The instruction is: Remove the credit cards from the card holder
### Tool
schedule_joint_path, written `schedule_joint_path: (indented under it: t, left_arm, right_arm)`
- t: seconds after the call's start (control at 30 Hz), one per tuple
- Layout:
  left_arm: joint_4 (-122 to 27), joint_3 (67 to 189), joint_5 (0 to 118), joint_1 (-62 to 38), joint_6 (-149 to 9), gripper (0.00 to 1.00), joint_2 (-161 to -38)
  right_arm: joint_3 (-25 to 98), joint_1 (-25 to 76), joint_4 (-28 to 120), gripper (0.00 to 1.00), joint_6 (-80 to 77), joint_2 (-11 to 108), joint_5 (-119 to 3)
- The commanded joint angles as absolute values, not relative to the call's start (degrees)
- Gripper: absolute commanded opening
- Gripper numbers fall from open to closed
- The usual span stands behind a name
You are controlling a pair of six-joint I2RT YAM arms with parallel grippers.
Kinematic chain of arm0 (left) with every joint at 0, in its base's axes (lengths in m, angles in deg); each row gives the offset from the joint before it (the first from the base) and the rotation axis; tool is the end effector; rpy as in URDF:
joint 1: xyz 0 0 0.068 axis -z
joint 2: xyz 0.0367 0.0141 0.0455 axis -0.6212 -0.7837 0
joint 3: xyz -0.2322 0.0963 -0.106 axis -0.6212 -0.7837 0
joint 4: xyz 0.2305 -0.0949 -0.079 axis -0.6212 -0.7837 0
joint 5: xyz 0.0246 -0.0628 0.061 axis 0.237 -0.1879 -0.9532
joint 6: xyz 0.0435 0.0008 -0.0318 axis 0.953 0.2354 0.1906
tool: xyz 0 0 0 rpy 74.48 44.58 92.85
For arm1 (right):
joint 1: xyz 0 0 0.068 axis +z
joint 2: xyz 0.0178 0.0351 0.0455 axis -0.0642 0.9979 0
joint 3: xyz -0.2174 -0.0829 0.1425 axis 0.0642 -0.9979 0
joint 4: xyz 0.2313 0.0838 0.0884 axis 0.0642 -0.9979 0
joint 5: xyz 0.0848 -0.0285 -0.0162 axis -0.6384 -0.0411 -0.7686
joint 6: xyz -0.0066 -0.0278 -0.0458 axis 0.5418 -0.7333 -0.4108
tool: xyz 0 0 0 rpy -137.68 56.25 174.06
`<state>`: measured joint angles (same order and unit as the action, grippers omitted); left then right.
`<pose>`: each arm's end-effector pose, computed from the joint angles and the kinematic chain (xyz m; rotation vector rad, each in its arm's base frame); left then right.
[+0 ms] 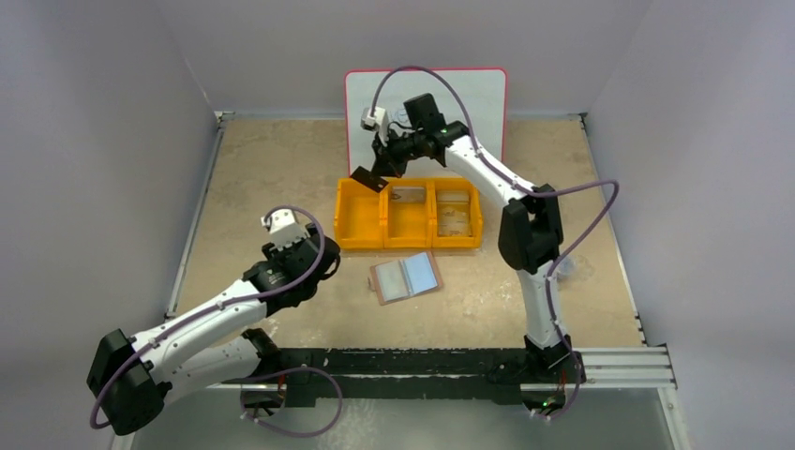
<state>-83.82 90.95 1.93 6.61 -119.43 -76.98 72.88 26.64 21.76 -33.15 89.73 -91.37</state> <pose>0.1416 -0.1037 0.2294 -0.6176 2.0240 0.0001 0.4161 0.2706 0.2949 -1.3268 1.6551 0.8360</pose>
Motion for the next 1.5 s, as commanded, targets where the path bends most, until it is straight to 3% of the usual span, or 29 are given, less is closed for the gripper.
schedule_joint_path:
  t: [0.0, 0.27, 1.3, 1.47]
  left_arm:
    - [-83.50, 93.41, 2.35, 5.85, -117.66, 0.69, -77.72]
    - [-85.56, 94.59, 0.17, 5.36, -117.54, 0.70, -77.34]
    - [-86.55, 93.65, 1.28, 5.33, -117.92, 0.70, -74.76]
    - [-86.30, 93.52, 1.63, 5.28, -117.78, 0.70, -75.05]
  right_arm:
    - [82.51, 28.23, 12.58, 0.00, -35.87, 93.34, -92.76]
    - [93.98, 29.94, 4.40, 0.00, -38.22, 101.08, -90.31]
    - [102.04, 34.46, 4.04, 0.00, -44.69, 111.74, -67.88]
    - [99.58, 34.96, 7.72, 0.09, -44.38, 110.20, -64.93]
